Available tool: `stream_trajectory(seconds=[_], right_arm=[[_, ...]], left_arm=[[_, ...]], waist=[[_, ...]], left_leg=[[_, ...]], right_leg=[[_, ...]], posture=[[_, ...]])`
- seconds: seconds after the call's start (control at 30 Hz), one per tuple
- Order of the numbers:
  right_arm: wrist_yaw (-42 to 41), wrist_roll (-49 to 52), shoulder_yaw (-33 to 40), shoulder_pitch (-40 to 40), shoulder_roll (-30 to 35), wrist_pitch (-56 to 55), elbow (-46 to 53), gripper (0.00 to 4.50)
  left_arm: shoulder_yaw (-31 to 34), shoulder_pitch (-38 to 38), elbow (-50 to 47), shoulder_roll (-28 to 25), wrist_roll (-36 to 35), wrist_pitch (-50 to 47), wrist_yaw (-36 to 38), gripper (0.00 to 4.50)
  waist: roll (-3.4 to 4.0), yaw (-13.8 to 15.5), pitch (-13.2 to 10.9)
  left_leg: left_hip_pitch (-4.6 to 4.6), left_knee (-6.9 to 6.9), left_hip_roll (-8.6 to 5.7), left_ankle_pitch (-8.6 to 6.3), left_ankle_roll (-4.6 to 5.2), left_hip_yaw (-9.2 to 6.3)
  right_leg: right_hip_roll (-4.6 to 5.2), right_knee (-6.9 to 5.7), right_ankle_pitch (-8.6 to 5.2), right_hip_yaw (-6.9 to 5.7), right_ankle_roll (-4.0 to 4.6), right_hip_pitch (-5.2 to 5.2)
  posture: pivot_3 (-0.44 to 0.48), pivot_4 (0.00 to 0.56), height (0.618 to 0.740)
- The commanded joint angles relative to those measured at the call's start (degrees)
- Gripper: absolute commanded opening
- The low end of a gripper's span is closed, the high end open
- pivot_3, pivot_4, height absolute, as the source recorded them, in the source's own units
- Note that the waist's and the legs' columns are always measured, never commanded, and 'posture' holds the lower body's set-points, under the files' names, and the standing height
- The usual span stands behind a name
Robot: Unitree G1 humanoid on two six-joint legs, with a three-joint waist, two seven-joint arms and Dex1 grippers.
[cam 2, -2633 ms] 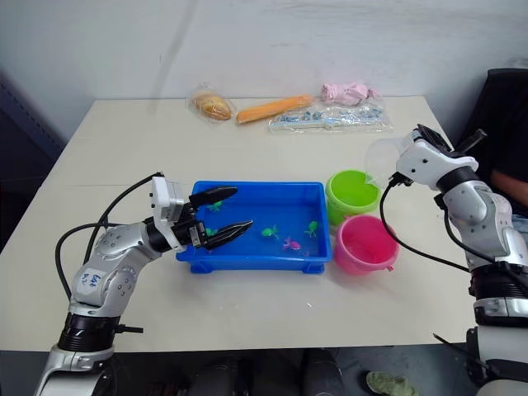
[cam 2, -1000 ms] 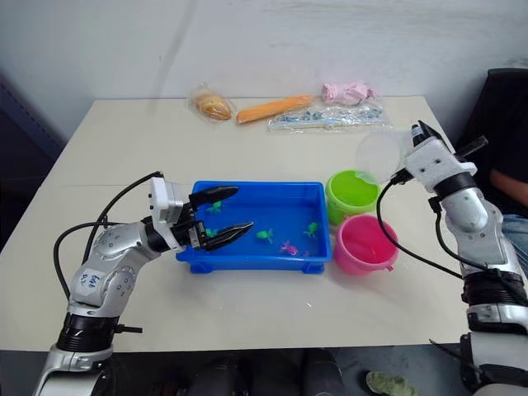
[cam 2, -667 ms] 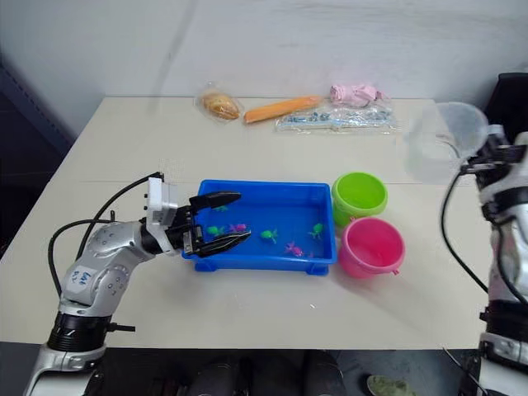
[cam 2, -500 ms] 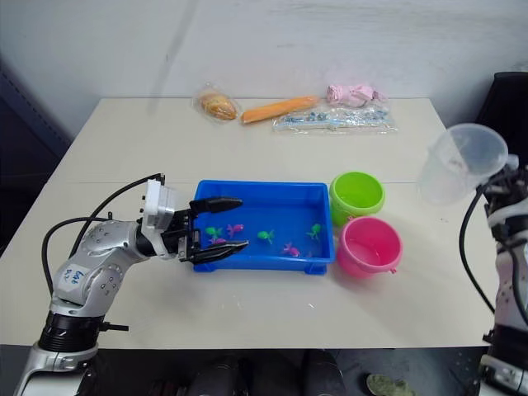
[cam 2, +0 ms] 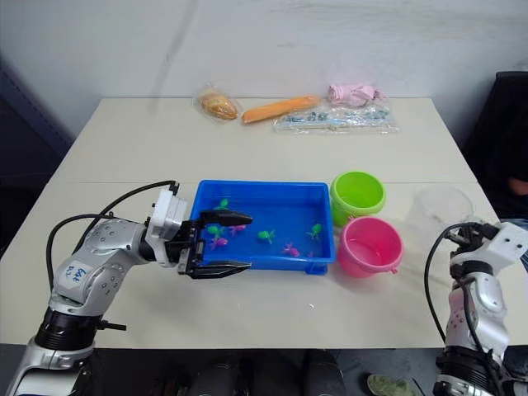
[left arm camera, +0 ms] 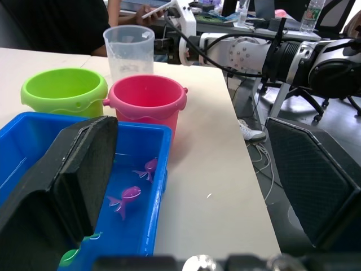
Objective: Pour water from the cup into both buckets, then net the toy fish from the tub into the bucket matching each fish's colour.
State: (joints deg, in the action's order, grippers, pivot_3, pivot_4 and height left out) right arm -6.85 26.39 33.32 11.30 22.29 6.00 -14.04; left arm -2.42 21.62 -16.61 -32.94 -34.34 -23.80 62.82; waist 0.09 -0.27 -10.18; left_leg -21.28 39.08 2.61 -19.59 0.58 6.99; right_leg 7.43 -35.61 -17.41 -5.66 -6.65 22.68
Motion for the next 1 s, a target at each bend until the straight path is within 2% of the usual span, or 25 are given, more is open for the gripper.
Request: stream_trajectory(seconds=[0.03,0.1,0.2,0.37,0.43,0.73,0.9,1.0], right_arm=[[-1.14,-0.57,0.53,0.54,0.32,-3.50,-0.75,0.03],[-0.57,-0.10,0.90,0.33,-0.30,-3.55,-1.12,0.03],[0.46,-0.35,1.27,-1.19,-0.86,-4.03,0.86,1.11],[1.97,1.48,3.43,-6.15,-1.92,-2.51,6.49,3.63],[2.19,2.83,4.09,-8.98,-2.69,-1.26,9.61,4.47],[0.01,9.28,4.77,-22.79,-4.89,5.74,25.31,4.47],[-12.04,14.21,6.26,-31.82,2.72,9.02,36.04,4.47],[-32.33,14.69,6.17,-34.70,12.54,2.51,40.29,4.47]], left_arm=[[0.64,-0.11,-2.55,-0.85,-1.13,-0.23,0.40,4.50],[0.72,-0.43,-3.04,-1.11,-1.19,-0.47,0.30,4.50],[0.79,-0.84,-3.54,-1.39,-1.24,-0.66,0.16,4.50],[0.96,-1.15,-3.88,-1.22,-1.19,-0.77,-0.52,4.50],[0.95,-1.36,-3.81,-1.13,-1.11,-0.61,-0.51,4.50],[2.06,-1.84,-1.92,-1.22,-0.10,1.17,-0.85,4.50],[7.58,-2.37,-1.55,-2.38,-1.68,-0.17,-4.43,4.50],[12.65,-6.12,3.36,-9.30,0.53,-0.09,-1.47,4.50]], waist=[[0.00,-0.07,0.00],[0.00,-0.14,0.00],[0.00,-0.17,0.00],[0.00,0.06,0.00],[0.00,0.02,0.00],[0.01,0.00,0.00],[0.02,-0.08,-0.01],[0.10,-1.05,-0.03]], left_leg=[[0.00,0.00,0.00,0.00,0.00,0.00],[0.01,0.00,0.02,0.00,0.00,0.00],[0.01,-0.01,0.04,0.00,-0.01,-0.02],[-0.01,-0.01,0.02,0.00,0.00,-0.05],[0.00,-0.01,0.02,0.00,0.00,-0.03],[0.04,-0.05,0.05,-0.02,-0.01,-0.06],[0.04,-0.07,0.04,-0.07,0.07,-0.06],[0.11,-0.06,0.02,-0.16,0.19,0.05]], right_leg=[[0.00,0.00,0.00,0.00,0.00,0.00],[-0.02,0.00,0.00,0.01,0.00,0.00],[-0.03,-0.01,0.00,0.00,0.00,0.00],[0.00,0.01,0.00,0.00,0.00,-0.01],[0.00,0.04,0.00,0.02,0.00,-0.01],[0.00,0.09,-0.02,0.04,0.03,0.00],[0.04,0.15,-0.02,0.05,0.04,0.01],[0.06,0.16,-0.01,0.13,0.02,0.00]], posture=[[0.000,0.150,0.740],[0.000,0.150,0.740],[0.000,0.150,0.740],[0.000,0.150,0.740],[0.000,0.150,0.740],[0.000,0.150,0.740],[0.000,0.150,0.740],[0.000,0.150,0.740]])
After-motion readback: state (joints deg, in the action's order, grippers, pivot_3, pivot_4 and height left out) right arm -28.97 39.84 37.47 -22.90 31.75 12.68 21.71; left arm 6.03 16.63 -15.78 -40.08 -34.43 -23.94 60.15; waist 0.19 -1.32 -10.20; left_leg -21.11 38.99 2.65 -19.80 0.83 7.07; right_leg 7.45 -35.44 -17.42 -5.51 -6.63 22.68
